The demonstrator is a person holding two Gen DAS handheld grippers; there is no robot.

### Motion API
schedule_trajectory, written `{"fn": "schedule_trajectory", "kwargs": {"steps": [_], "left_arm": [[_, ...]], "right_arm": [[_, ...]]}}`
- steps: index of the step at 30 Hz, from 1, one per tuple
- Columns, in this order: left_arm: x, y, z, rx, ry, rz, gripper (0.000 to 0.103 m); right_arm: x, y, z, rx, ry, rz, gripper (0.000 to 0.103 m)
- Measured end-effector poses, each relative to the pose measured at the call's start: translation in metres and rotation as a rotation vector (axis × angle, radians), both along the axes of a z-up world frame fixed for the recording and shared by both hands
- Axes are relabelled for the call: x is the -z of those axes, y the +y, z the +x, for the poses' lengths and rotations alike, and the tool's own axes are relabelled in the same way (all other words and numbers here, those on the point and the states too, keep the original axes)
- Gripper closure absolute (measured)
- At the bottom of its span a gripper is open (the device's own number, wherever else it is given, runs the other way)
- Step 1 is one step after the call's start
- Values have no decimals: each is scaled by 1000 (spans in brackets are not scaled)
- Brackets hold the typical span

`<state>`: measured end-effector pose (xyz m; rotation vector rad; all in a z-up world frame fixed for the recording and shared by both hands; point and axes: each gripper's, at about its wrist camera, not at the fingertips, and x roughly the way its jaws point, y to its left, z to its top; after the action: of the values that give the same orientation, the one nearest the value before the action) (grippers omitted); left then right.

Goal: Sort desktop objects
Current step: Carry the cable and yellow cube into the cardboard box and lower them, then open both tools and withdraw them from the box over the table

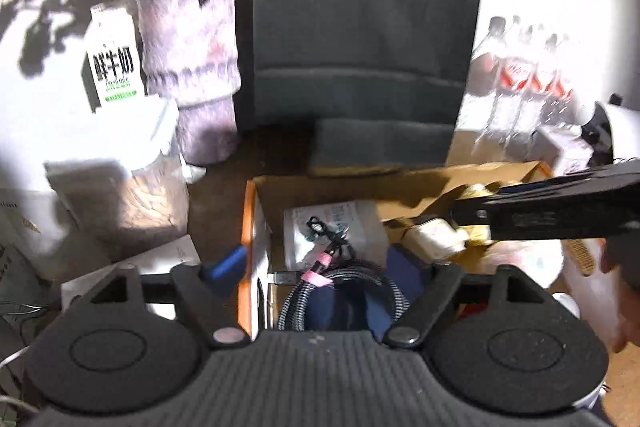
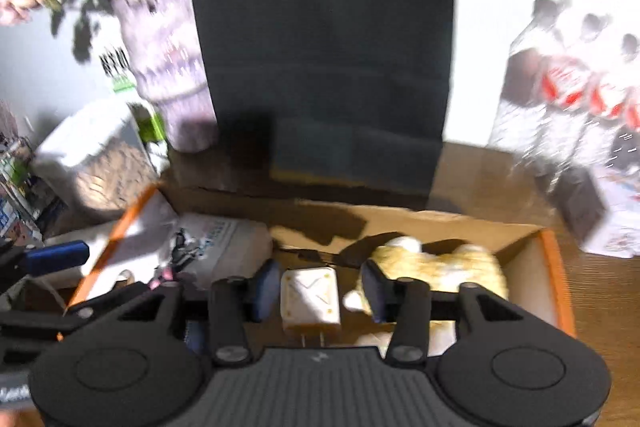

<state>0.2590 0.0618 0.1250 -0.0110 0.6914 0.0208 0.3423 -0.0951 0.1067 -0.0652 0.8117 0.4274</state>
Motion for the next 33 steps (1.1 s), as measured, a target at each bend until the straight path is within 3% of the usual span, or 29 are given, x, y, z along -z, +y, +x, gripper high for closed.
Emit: {"fn": "schedule_trajectory", "kwargs": {"steps": [4, 7, 16, 21, 25, 28, 33], "left_arm": [[-21, -3, -38, -36, -57, -28, 4], [-20, -10, -78, -66, -86, -45, 4], [-7, -57, -208, -51, -198, -20, 0], [28, -77, -261, -5, -204, -4, 0], [55, -90, -289, 69, -192, 25, 0], [68, -96, -300, 66, -179, 49, 0], [81, -92, -311, 28, -162, 49, 0]], "right_arm": [[-27, -36, -47, 16, -69, 19, 44], [-35, -64, -93, 26, -124, 40, 30], [-7, -101, -231, -8, -242, 5, 18], [26, -110, -288, -38, -224, -3, 17], [46, -123, -320, -50, -188, 53, 17], [56, -132, -334, -16, -163, 87, 10], [69, -137, -352, 27, -186, 93, 10]]}}
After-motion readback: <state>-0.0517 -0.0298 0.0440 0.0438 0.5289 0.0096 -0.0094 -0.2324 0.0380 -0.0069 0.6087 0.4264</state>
